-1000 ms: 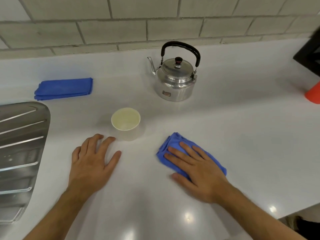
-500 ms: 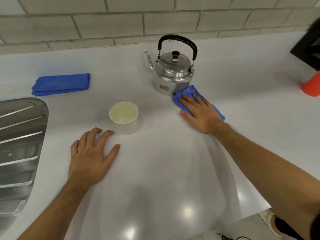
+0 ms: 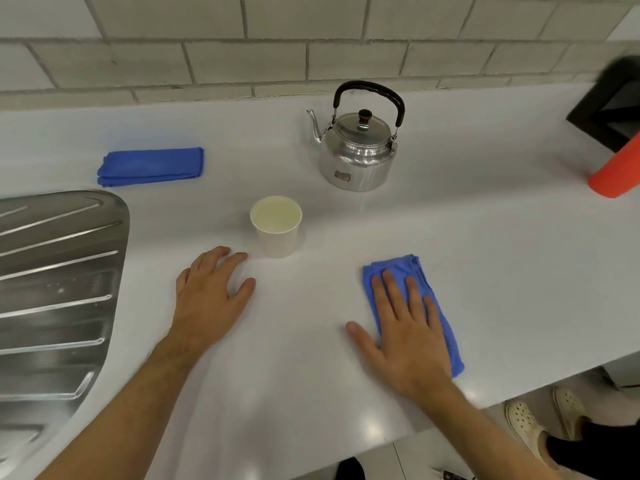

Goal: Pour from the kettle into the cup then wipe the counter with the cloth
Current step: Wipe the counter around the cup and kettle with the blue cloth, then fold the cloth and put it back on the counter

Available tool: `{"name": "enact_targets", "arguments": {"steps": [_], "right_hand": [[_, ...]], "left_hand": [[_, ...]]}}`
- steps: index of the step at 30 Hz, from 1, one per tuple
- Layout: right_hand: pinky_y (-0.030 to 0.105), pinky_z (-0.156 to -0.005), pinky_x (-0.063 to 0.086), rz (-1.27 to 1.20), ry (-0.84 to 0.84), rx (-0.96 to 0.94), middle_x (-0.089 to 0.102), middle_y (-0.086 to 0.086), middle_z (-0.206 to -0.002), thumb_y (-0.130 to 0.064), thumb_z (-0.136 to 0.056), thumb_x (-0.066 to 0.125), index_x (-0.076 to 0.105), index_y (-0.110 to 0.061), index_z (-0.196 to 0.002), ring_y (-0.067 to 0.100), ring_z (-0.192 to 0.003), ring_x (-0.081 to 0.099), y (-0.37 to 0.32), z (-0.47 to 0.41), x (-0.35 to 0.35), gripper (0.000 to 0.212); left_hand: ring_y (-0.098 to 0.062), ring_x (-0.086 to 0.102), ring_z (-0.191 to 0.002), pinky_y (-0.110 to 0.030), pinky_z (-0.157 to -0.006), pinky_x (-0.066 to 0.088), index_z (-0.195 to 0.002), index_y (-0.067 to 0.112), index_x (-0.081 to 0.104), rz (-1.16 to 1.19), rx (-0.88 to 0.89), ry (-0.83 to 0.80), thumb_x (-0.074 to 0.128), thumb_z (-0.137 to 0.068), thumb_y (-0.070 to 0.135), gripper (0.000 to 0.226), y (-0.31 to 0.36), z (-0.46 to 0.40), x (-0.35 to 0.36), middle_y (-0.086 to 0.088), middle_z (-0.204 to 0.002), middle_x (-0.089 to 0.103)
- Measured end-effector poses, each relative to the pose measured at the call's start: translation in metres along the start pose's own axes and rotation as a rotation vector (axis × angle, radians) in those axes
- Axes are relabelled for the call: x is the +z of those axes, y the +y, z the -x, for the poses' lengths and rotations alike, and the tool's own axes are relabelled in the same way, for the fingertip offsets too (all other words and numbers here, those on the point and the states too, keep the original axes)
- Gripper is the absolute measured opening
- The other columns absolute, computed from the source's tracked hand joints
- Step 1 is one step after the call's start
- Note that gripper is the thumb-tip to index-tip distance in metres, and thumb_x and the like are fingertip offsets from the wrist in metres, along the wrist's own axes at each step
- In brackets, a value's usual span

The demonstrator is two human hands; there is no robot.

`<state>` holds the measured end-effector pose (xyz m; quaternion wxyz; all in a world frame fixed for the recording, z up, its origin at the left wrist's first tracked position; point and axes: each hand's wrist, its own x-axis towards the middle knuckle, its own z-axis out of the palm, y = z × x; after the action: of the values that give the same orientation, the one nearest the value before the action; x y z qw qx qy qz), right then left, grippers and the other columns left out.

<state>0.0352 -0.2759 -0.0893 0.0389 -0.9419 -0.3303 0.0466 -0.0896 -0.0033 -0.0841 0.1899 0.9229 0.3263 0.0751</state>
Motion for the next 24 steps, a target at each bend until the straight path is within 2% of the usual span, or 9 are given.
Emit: {"name": "enact_targets", "arguments": {"steps": [5,10,13,17,19,20,22,23,24], "right_hand": [[0.047,-0.118,-0.001,-0.092,-0.002,-0.161,0.006,-0.004,-0.165,-0.081,-0.086,0.016,0.007,-0.026,-0.157,0.028,-0.151,-0.003,-0.085,0.016,0.013,0.090],[0.046,-0.116,-0.019,-0.141,-0.027,-0.297,-0.004,-0.004,-0.165,-0.084,-0.082,0.010,-0.004,-0.026,-0.156,0.027,-0.149,-0.018,-0.170,-0.004,0.026,0.095],[0.045,-0.116,-0.020,-0.129,-0.067,-0.393,-0.006,-0.004,-0.165,-0.086,-0.079,0.010,-0.005,-0.027,-0.156,0.025,-0.149,-0.020,-0.215,-0.026,0.029,0.098],[0.049,-0.120,-0.008,-0.157,-0.171,-0.641,0.005,-0.008,-0.165,-0.082,-0.082,0.024,0.009,-0.032,-0.156,0.021,-0.150,-0.013,-0.247,-0.049,0.022,0.090],[0.045,-0.121,-0.002,-0.266,-0.274,-0.764,0.019,-0.011,-0.163,-0.071,-0.090,0.032,0.025,-0.037,-0.151,0.018,-0.151,0.000,-0.249,-0.061,0.008,0.070],[0.041,-0.121,0.005,-0.365,-0.329,-0.804,0.031,-0.011,-0.158,-0.059,-0.096,0.038,0.037,-0.037,-0.146,0.018,-0.150,0.012,-0.246,-0.065,-0.001,0.056],[0.035,-0.109,0.034,-0.533,-0.274,-0.820,0.059,-0.003,-0.134,-0.031,-0.098,0.051,0.060,-0.025,-0.130,0.020,-0.126,0.048,-0.235,-0.073,-0.016,0.033],[0.037,-0.098,0.043,-0.555,-0.196,-0.756,0.064,0.001,-0.121,-0.022,-0.095,0.055,0.064,-0.018,-0.122,0.021,-0.110,0.056,-0.228,-0.074,-0.020,0.029],[0.039,-0.091,0.046,-0.531,-0.141,-0.655,0.062,0.003,-0.115,-0.020,-0.091,0.058,0.062,-0.015,-0.119,0.023,-0.103,0.057,-0.219,-0.073,-0.022,0.029]], "left_hand": [[-0.024,0.046,-0.132,-0.028,-0.112,0.025,-0.132,0.012,0.057,0.220,0.027,-0.043,0.058,-0.092,0.015,0.040,-0.006,0.011,-0.022,-0.007,-0.140,0.054],[-0.027,0.052,-0.122,-0.036,-0.108,0.034,-0.121,0.012,0.065,0.218,-0.018,0.026,0.054,-0.090,0.005,0.033,-0.033,0.024,-0.046,-0.008,-0.129,0.062],[-0.028,0.056,-0.116,-0.038,-0.106,0.040,-0.119,0.009,0.066,0.288,-0.071,0.059,0.051,-0.088,0.000,0.035,-0.050,0.028,-0.058,-0.010,-0.124,0.064],[-0.032,0.055,-0.115,-0.036,-0.102,0.040,-0.123,0.005,0.061,0.277,-0.198,0.024,0.049,-0.088,0.003,0.036,-0.069,0.013,-0.071,-0.017,-0.122,0.060],[-0.039,0.055,-0.110,-0.041,-0.096,0.042,-0.112,0.001,0.062,0.196,-0.249,-0.053,0.050,-0.086,0.006,0.029,-0.077,0.000,-0.077,-0.023,-0.114,0.060],[-0.040,0.056,-0.105,-0.042,-0.091,0.044,-0.104,0.001,0.063,0.155,-0.262,-0.089,0.052,-0.084,0.009,0.025,-0.079,-0.005,-0.081,-0.025,-0.109,0.062],[-0.038,0.060,-0.096,-0.042,-0.082,0.048,-0.098,0.001,0.064,0.143,-0.292,-0.150,0.059,-0.082,0.017,0.023,-0.082,-0.011,-0.086,-0.022,-0.101,0.065],[-0.036,0.061,-0.092,-0.040,-0.077,0.050,-0.097,0.002,0.062,0.157,-0.322,-0.182,0.063,-0.080,0.021,0.026,-0.083,-0.013,-0.087,-0.018,-0.098,0.065],[-0.033,0.061,-0.088,-0.037,-0.071,0.049,-0.096,0.002,0.061,0.159,-0.354,-0.214,0.066,-0.078,0.023,0.028,-0.084,-0.013,-0.089,-0.015,-0.095,0.064]]}}
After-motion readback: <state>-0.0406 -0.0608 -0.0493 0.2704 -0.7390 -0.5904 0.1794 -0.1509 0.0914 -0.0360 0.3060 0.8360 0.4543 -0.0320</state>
